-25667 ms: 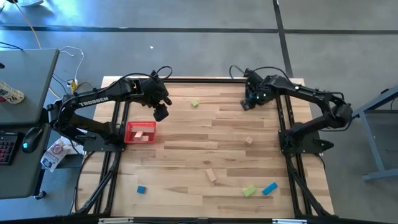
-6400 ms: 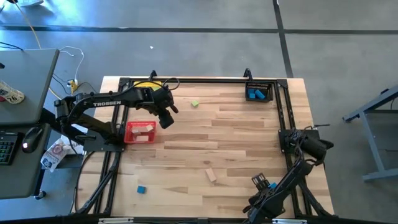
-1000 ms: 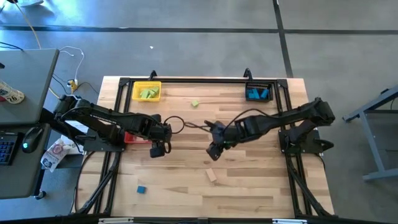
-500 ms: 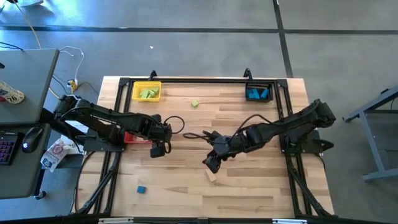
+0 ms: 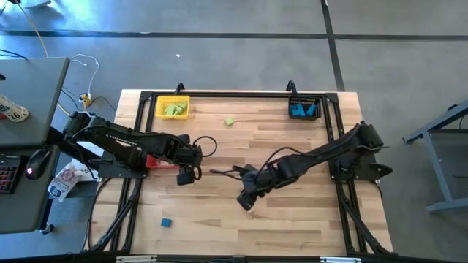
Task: Sort & place blocks by color
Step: Put the brown block into the red bin
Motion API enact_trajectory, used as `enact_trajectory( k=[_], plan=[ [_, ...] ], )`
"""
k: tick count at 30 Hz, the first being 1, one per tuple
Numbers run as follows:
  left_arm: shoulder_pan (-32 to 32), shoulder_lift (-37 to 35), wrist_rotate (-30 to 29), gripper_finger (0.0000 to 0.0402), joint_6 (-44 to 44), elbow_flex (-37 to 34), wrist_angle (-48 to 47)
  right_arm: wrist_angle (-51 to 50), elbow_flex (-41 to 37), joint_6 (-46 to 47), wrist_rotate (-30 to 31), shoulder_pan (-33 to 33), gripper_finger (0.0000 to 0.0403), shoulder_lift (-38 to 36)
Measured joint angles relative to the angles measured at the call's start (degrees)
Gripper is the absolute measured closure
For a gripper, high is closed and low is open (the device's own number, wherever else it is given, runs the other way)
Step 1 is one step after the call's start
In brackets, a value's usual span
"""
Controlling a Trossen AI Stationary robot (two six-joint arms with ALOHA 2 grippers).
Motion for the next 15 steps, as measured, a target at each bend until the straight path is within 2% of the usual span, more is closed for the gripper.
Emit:
enact_trajectory(
  k=[5,10,15],
  plan=[
    [0.00,0.00,-0.02,0.0179,-0.03,0.00,0.07,-2.25,0.00,2.46,-1.16,0.13,0.0208,1.85],
    [0.00,0.00,-0.04,0.0179,0.12,0.00,0.38,-0.01,0.00,4.34,-3.05,0.74,0.0208,2.26],
    [0.00,0.00,-0.09,0.0179,0.13,0.00,0.40,-0.06,4.86,3.89,-1.90,1.68,0.0208,2.74]
  ],
)
